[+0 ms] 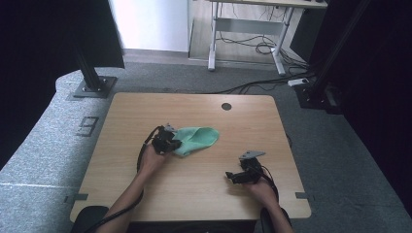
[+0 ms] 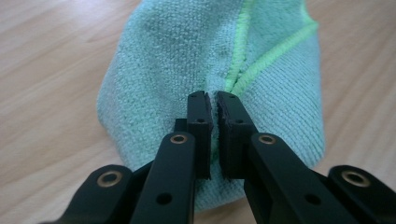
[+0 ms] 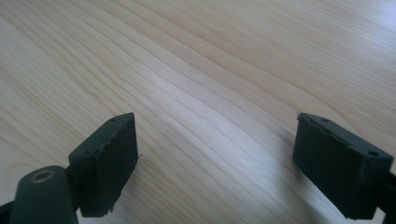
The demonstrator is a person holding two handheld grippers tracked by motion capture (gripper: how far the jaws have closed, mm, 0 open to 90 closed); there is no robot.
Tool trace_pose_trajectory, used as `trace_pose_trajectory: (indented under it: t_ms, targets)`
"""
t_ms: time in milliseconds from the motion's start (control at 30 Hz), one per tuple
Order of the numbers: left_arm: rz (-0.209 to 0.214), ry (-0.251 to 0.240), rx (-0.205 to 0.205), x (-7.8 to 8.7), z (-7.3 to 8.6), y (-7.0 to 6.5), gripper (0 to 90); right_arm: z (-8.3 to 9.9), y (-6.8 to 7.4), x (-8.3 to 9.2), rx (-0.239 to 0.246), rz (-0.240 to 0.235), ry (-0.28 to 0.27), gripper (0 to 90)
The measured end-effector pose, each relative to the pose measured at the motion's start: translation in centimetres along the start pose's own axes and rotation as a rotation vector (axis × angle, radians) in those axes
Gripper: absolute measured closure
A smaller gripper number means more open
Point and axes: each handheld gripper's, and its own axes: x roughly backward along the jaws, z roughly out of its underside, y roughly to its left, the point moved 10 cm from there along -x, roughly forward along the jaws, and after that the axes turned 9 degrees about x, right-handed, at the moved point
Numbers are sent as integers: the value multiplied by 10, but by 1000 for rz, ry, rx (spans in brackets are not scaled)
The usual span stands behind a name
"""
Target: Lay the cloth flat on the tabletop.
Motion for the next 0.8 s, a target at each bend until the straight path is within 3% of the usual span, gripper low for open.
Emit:
trace_pose_trajectory:
  t_ms: [33, 233, 267, 467, 800]
  targets:
    - [6, 1, -2, 0, 0, -2, 839, -5, 4, -3, -2, -31, 2, 147]
    - [46, 7, -19, -1, 1, -19, 839, -24, 15, -7, 30, -68, -24, 224]
    - [54, 10, -26, -1, 1, -21, 840, -32, 21, -8, 41, -90, -36, 267]
    - [101, 11, -53, -1, 0, -40, 840, -58, 37, -17, 70, -149, -62, 318]
    - [130, 9, -64, 1, -2, -48, 839, -92, 57, -31, 118, -199, -76, 373]
